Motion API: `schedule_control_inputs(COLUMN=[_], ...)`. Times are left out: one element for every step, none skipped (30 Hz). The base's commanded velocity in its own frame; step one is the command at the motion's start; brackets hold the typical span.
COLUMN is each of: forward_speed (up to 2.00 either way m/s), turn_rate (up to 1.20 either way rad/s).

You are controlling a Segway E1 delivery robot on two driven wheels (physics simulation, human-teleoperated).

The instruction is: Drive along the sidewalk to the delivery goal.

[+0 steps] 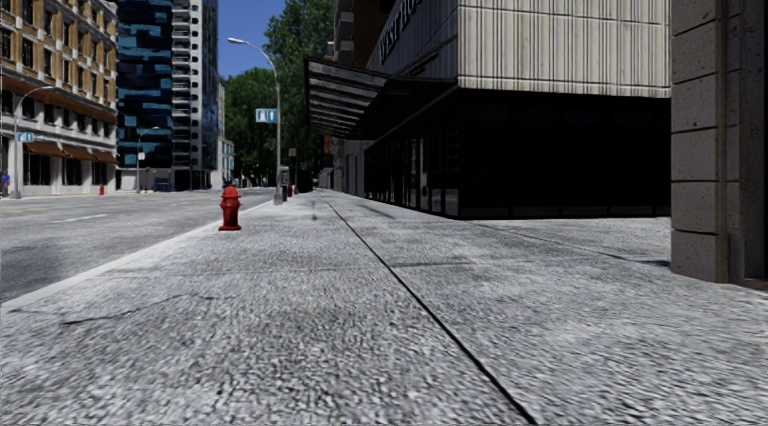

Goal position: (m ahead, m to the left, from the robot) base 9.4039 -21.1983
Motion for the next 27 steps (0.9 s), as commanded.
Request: schedule_control_inputs(forward_speed=[2.0,2.0,2.0,2.0,2.0,2.0,2.0,2.0,2.0,2.0,2.0,2.0,2.0,2.0,2.0,2.0,2.0,2.0,2.0,2.0,2.0,2.0,2.0,2.0,2.0,2.0,2.0], turn_rate=[-0.69,-0.69,-0.58,-0.29,-0.12,-0.12,-0.04,0.0,0.0,0.0,0.0,0.0,0.0,0.0,0.0,0.0,0.0,0.0,0.0,0.0,0.0,0.0,0.0,0.0,0.0,0.0,0.0])
